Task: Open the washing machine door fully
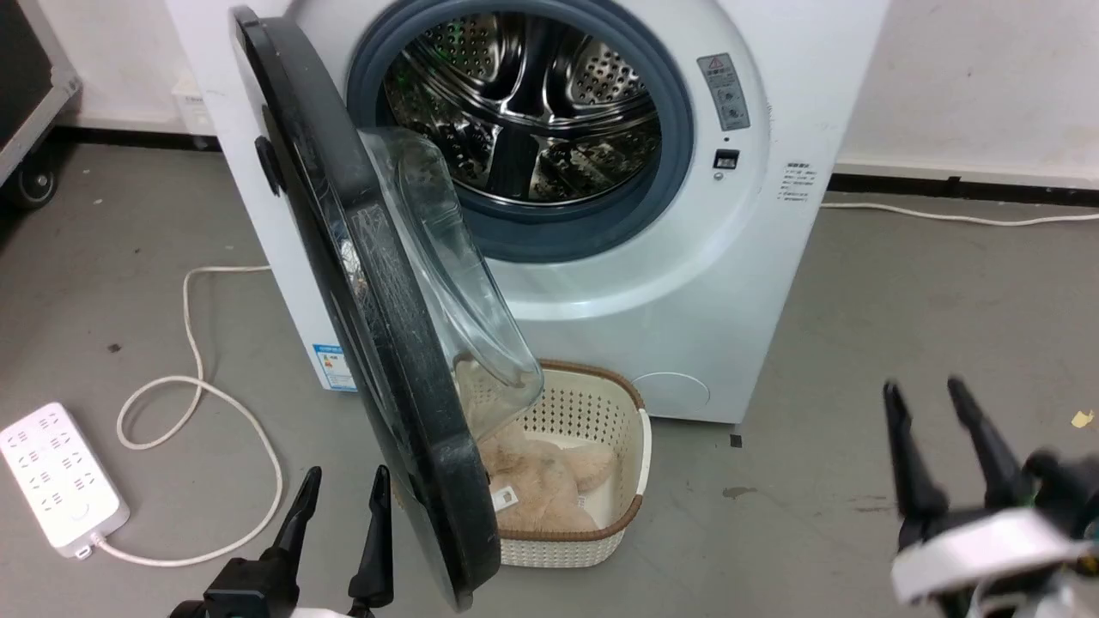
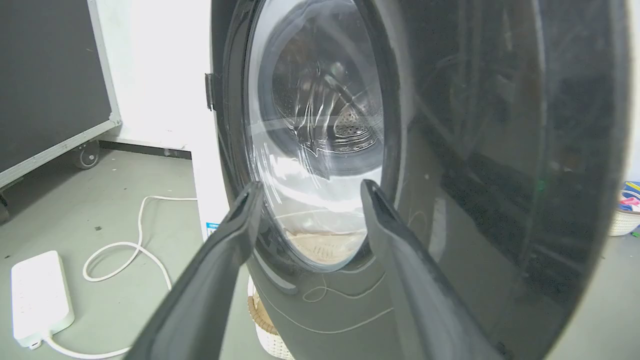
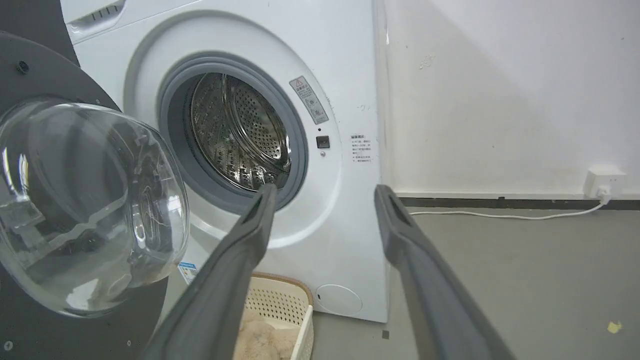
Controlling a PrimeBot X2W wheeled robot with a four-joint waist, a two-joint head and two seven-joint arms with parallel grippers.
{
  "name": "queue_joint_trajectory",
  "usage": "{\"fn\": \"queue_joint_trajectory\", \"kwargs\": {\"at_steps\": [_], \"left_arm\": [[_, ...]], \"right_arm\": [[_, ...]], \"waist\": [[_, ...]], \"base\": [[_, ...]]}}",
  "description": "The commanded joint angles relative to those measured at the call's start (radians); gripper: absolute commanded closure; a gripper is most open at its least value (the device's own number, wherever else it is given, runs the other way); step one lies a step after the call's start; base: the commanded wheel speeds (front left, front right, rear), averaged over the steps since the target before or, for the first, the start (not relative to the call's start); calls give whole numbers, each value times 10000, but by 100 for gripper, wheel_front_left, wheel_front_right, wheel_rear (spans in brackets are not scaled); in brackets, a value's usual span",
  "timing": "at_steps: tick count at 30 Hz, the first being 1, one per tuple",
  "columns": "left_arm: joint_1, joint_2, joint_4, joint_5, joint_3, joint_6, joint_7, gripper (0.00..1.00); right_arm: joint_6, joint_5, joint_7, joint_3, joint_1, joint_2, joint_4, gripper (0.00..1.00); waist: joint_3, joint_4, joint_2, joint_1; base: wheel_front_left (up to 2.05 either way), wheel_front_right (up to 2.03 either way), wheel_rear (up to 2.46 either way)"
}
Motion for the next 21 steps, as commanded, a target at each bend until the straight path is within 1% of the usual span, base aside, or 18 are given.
{"fn": "queue_joint_trajectory", "kwargs": {"at_steps": [1,2,4,6,8,10,12,20,21], "left_arm": [[127,78,8,-76,33,-36,-55,0],[132,96,8,-85,41,-36,-55,0],[137,115,17,-87,33,-37,-55,0],[139,117,24,-81,17,-32,-55,0],[140,125,28,-70,-2,-32,-55,0],[153,141,21,-63,-2,-28,-55,0],[168,168,50,-35,-20,-25,-55,0],[131,174,123,13,-121,-12,-55,0],[126,173,124,18,-125,-2,-55,36]], "right_arm": [[8,-690,-93,-224,438,410,-327,0],[8,-1078,-116,-415,719,753,-568,0],[8,-1891,-156,-677,1254,1112,-948,0],[8,-2257,-183,-958,1717,1355,-1191,0],[8,-2488,-214,-1055,2081,1459,-1379,0],[8,-2542,-245,-1050,2346,1494,-1478,0],[8,-2272,-268,-933,2508,1501,-1477,0],[8,-2174,-339,-790,2553,1506,-1479,0],[8,-2171,-343,-793,2548,1506,-1474,0]], "waist": [[-14,-64,0,0],[-13,-92,0,0],[-23,-123,0,0],[-32,-131,0,0],[-52,-125,0,0],[-61,-133,0,0],[-59,-149,0,0],[-12,-129,0,0],[-10,-121,0,0]], "base": [[0,0,0],[0,0,0],[0,0,0],[0,0,0],[0,0,0],[0,0,0],[0,0,0],[0,0,0],[0,0,0]]}}
